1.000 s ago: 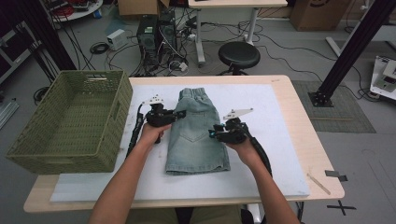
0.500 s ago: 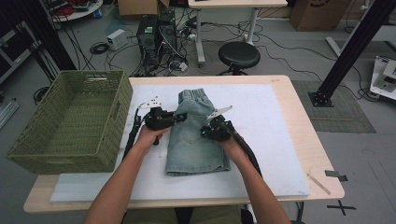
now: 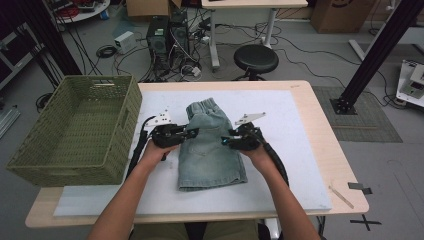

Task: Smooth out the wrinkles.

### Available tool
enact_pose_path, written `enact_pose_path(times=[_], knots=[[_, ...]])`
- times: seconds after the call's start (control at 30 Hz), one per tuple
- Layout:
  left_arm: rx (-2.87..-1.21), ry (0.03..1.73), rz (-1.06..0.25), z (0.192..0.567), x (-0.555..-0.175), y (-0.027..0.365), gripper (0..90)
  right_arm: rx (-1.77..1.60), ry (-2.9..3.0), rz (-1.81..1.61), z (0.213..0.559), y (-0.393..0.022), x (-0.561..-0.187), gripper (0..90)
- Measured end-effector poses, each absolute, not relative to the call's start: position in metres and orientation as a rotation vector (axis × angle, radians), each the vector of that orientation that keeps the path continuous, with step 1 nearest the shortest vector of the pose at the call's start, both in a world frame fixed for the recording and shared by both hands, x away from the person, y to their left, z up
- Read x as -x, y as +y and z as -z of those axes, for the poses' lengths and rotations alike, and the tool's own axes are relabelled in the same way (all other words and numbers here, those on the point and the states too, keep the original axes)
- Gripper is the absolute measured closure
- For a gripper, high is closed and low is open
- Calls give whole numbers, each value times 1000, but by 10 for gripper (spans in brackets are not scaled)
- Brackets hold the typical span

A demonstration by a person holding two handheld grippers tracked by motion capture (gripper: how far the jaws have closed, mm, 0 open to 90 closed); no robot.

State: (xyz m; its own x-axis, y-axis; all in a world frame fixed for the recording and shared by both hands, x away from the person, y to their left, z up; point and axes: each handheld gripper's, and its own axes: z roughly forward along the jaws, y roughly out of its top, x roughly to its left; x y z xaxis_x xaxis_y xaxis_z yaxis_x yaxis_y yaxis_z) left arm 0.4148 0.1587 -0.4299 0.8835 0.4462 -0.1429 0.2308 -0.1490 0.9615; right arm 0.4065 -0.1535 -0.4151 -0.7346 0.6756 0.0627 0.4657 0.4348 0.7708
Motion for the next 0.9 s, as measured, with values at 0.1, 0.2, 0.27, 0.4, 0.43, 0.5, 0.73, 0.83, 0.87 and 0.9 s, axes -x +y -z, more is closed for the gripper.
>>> enact_pose_path(times=[0.1,0.2,0.27,0.4,0.43,0.5,0.73,0.83,0.87,0.9], knots=[[-1739,515,-215,430,-412,159,789,-995,2372,-1230,408,-172,-410,397],[-1735,519,-227,431,-410,159,790,-980,2417,-1237,407,-175,-419,342],[-1735,521,-229,431,-410,158,790,-960,2451,-1216,410,-170,-426,314],[-1744,514,-243,428,-407,156,790,-924,2508,-1151,417,-156,-440,260],[-1749,511,-248,428,-407,156,790,-905,2533,-1144,419,-151,-444,250],[-1753,504,-253,427,-406,156,790,-869,2559,-1137,422,-145,-451,221],[-1752,502,-248,429,-407,158,790,-887,2662,-1180,438,-142,-464,306],[-1749,503,-241,430,-408,159,790,-860,2679,-1163,436,-141,-463,515],[-1752,500,-241,430,-407,159,790,-853,2671,-1143,435,-140,-462,558],[-1755,502,-243,431,-407,159,790,-827,2672,-1128,434,-140,-462,664]])
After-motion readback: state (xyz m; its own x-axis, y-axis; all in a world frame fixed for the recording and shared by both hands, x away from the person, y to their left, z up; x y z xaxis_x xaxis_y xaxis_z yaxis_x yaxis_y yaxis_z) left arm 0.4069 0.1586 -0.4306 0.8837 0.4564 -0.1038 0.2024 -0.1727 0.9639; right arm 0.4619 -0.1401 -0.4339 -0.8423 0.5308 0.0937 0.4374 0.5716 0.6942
